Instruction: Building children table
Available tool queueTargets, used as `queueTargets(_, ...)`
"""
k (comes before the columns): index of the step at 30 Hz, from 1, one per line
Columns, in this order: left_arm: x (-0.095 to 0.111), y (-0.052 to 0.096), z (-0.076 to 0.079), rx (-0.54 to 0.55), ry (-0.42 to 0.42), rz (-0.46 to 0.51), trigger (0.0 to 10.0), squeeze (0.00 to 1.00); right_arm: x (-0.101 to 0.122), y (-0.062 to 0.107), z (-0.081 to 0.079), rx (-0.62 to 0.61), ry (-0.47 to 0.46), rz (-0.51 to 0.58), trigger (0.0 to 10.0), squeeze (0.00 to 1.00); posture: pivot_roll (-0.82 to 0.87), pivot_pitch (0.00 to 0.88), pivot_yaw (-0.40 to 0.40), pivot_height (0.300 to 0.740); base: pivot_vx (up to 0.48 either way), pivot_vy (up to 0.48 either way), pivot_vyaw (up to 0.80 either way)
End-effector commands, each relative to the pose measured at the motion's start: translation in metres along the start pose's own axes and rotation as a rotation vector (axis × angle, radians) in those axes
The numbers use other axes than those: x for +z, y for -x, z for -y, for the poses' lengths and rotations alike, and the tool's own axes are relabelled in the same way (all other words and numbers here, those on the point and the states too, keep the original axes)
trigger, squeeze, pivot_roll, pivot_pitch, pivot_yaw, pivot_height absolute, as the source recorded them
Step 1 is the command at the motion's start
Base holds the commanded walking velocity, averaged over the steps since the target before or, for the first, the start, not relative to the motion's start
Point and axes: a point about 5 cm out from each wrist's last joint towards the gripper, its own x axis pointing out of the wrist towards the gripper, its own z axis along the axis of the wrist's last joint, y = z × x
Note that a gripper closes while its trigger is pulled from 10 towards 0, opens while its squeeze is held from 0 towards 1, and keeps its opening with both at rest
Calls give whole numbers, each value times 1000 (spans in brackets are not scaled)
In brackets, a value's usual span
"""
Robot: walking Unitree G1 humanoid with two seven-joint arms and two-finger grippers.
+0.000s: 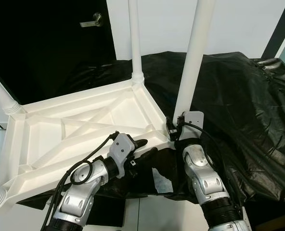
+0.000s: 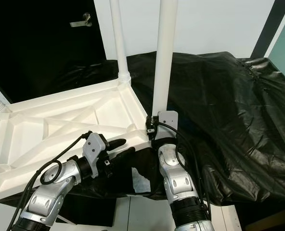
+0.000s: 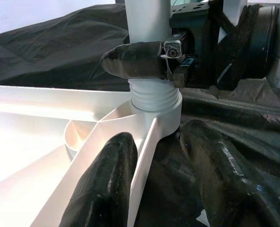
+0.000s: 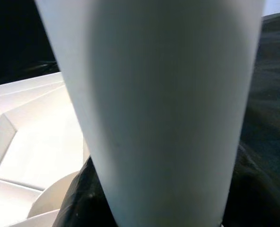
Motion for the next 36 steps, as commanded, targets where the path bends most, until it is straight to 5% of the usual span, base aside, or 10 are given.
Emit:
queueTargets(1,2,-1,3,-66,-15,-3,10000,0,-16,5,4,-33,7,-82,10000,0,-43,0,39,740,0,0,0)
queueTargets(5,3,0,2,-56,-14,-3,10000,0,-11,6,6,-62,10,-74,10000,0,-41,0,36,740,0,0,0)
queueTargets(6,3,0,2,-55,-14,-4,10000,0,-9,5,8,-56,23,-60,10000,196,-41,0,36,740,0,0,0)
queueTargets(8,2,-1,2,-56,-13,-5,10000,0,-8,5,9,-57,34,-51,10000,196,-41,0,36,740,0,0,0)
queueTargets(9,2,-1,3,-57,-12,-5,10000,0,-7,5,12,-43,34,-47,10000,1000,-41,0,35,740,0,0,0)
queueTargets(19,3,-1,0,-57,-19,-7,10000,0,6,1,45,273,52,34,10000,1000,-44,0,37,740,0,0,0)
queueTargets(20,3,-2,-1,-58,-21,-7,10000,0,8,-1,49,338,50,34,10000,0,-45,0,39,740,0,0,0)
queueTargets(34,6,-3,-3,-56,-34,-2,10000,0,9,-16,38,793,137,-47,9294,0,-20,0,32,740,0,0,0)
queueTargets(35,7,-2,-3,-53,-37,0,10000,0,7,-17,37,824,157,-59,7373,0,-14,0,28,740,0,0,0)
queueTargets(36,7,-2,-3,-49,-37,1,10000,0,5,-18,37,843,171,-72,3333,0,-10,0,25,740,0,0,0)
